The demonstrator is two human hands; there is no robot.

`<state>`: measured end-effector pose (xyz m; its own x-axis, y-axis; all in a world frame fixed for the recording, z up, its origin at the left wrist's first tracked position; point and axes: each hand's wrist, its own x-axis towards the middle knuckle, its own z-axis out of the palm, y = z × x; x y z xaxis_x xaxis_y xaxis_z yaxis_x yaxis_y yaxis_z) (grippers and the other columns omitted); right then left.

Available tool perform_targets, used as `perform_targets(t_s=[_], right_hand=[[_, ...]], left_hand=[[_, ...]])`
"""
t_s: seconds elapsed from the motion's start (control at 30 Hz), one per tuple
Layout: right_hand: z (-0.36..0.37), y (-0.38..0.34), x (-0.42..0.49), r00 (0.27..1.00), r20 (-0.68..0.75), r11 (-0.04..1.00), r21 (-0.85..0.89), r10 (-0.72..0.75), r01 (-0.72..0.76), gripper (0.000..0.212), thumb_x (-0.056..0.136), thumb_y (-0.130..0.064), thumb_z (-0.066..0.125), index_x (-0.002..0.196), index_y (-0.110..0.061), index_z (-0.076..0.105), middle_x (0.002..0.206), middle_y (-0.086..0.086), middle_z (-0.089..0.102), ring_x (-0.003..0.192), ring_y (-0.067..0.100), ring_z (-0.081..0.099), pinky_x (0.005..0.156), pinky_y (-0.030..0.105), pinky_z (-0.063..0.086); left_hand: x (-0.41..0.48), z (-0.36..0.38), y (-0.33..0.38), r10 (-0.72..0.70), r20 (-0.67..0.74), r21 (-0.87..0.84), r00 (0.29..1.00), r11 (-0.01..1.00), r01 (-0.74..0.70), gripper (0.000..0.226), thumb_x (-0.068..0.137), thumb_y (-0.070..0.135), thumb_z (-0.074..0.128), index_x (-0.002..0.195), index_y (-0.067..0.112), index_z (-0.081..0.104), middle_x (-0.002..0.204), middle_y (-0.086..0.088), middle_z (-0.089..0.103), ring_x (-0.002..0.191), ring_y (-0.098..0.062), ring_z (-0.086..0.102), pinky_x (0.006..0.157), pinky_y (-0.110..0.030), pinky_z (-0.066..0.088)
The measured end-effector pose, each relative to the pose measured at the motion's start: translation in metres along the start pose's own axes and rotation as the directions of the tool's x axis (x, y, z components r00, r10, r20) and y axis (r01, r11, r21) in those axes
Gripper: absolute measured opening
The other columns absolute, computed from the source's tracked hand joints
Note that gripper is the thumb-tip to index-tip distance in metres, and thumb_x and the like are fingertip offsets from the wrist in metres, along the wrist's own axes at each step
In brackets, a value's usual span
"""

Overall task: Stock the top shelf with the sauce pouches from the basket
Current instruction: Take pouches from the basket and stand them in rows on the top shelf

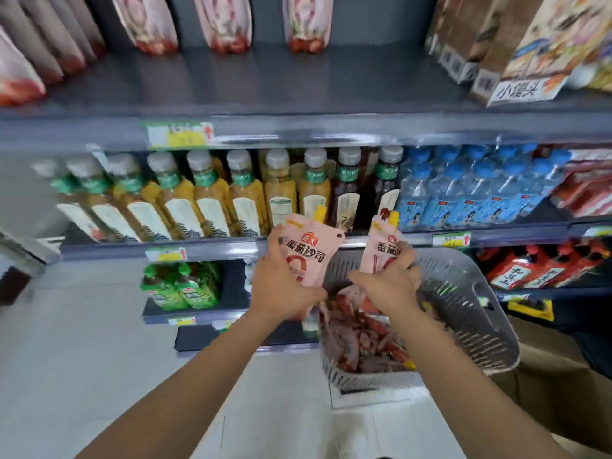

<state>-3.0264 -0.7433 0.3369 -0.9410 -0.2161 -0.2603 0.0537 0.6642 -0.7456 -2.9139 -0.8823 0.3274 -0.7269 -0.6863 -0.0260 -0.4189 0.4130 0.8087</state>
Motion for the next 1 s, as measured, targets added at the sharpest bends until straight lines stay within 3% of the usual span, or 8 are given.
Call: perform_targets(t_s=[0.2,0.43,0.5,0.57,0.6,0.77,0.87,1.0], right_hand=[[0.042,-0.084,-0.083,0.942,-0.019,0.935,0.115,-0.336,0.335,0.106,0.058,-0.025,0.082,0.14,-0.024,0.017,0.141,0.012,0.023,0.13,0.03,0.026,0.104,0.041,0.031],[0.05,-0.191,-0.138,0.81,-0.173,0.779,0.223,-0.56,0.587,0.107,0.051,-0.024,0.084,0.139,-0.022,0.022,0.138,0.007,0.027,0.128,0.023,0.026,0.109,0.044,0.03],[0.044,-0.221,-0.143,0.754,-0.226,0.724,0.214,-0.616,0.656,0.107,0.053,-0.022,0.084,0.14,-0.022,0.021,0.139,0.005,0.025,0.129,0.022,0.025,0.108,0.042,0.03],[0.038,-0.248,-0.141,0.707,-0.275,0.682,0.197,-0.651,0.705,0.104,0.056,-0.021,0.082,0.139,-0.023,0.02,0.14,0.005,0.024,0.128,0.022,0.026,0.108,0.044,0.031],[0.037,-0.261,-0.137,0.692,-0.296,0.669,0.19,-0.659,0.718,0.103,0.057,-0.02,0.081,0.139,-0.023,0.02,0.14,0.005,0.024,0.127,0.022,0.026,0.108,0.045,0.03],[0.042,-0.318,-0.092,0.701,-0.334,0.669,0.224,-0.63,0.708,0.103,0.059,-0.019,0.083,0.139,-0.025,0.02,0.143,0.006,0.024,0.128,0.025,0.027,0.107,0.049,0.031],[0.052,-0.343,-0.051,0.749,-0.305,0.665,0.345,-0.588,0.662,0.105,0.052,-0.024,0.081,0.136,-0.034,0.018,0.139,0.0,0.028,0.125,0.025,0.037,0.105,0.052,0.035],[0.065,-0.365,0.0,0.743,-0.251,0.614,0.433,-0.62,0.659,0.103,0.055,-0.019,0.08,0.133,-0.044,0.018,0.137,-0.003,0.031,0.122,0.022,0.043,0.105,0.049,0.038]], left_hand=[[-0.032,-0.115,-0.025,0.017,-0.215,-0.175,0.976,0.983,-0.056,0.11,0.039,0.036,0.086,0.122,0.044,0.015,0.106,0.009,0.061,0.094,-0.012,0.064,0.083,-0.04,0.057],[-0.016,-0.222,0.002,0.209,-0.453,-0.166,0.867,0.935,-0.313,0.118,0.043,0.034,0.087,0.135,0.032,0.014,0.112,0.015,0.051,0.103,-0.014,0.059,0.088,-0.041,0.054],[0.002,-0.246,0.021,0.249,-0.482,-0.168,0.84,0.915,-0.368,0.118,0.046,0.032,0.09,0.137,0.031,0.015,0.119,0.007,0.051,0.107,-0.014,0.056,0.089,-0.031,0.053],[0.024,-0.266,0.039,0.285,-0.484,-0.175,0.828,0.895,-0.41,0.114,0.051,0.025,0.091,0.137,0.024,0.017,0.123,0.003,0.049,0.108,-0.01,0.054,0.083,-0.012,0.047],[0.037,-0.274,0.046,0.291,-0.497,-0.17,0.818,0.891,-0.42,0.112,0.052,0.023,0.091,0.137,0.02,0.018,0.123,0.003,0.047,0.108,-0.009,0.053,0.082,-0.01,0.045],[0.128,-0.296,0.063,0.196,-0.535,-0.177,0.822,0.925,-0.336,0.112,0.034,0.041,0.082,0.129,0.024,0.025,0.117,0.002,0.05,0.106,-0.018,0.055,0.093,-0.041,0.051],[0.19,-0.301,0.063,0.101,-0.558,-0.22,0.824,0.939,-0.263,0.112,0.028,0.046,0.077,0.125,0.025,0.026,0.114,0.002,0.053,0.106,-0.021,0.056,0.093,-0.046,0.05],[0.259,-0.309,0.061,0.083,-0.588,-0.139,0.805,0.97,-0.201,0.112,0.037,0.038,0.086,0.13,0.024,0.024,0.12,0.0,0.049,0.113,-0.022,0.051,0.099,-0.049,0.045]])
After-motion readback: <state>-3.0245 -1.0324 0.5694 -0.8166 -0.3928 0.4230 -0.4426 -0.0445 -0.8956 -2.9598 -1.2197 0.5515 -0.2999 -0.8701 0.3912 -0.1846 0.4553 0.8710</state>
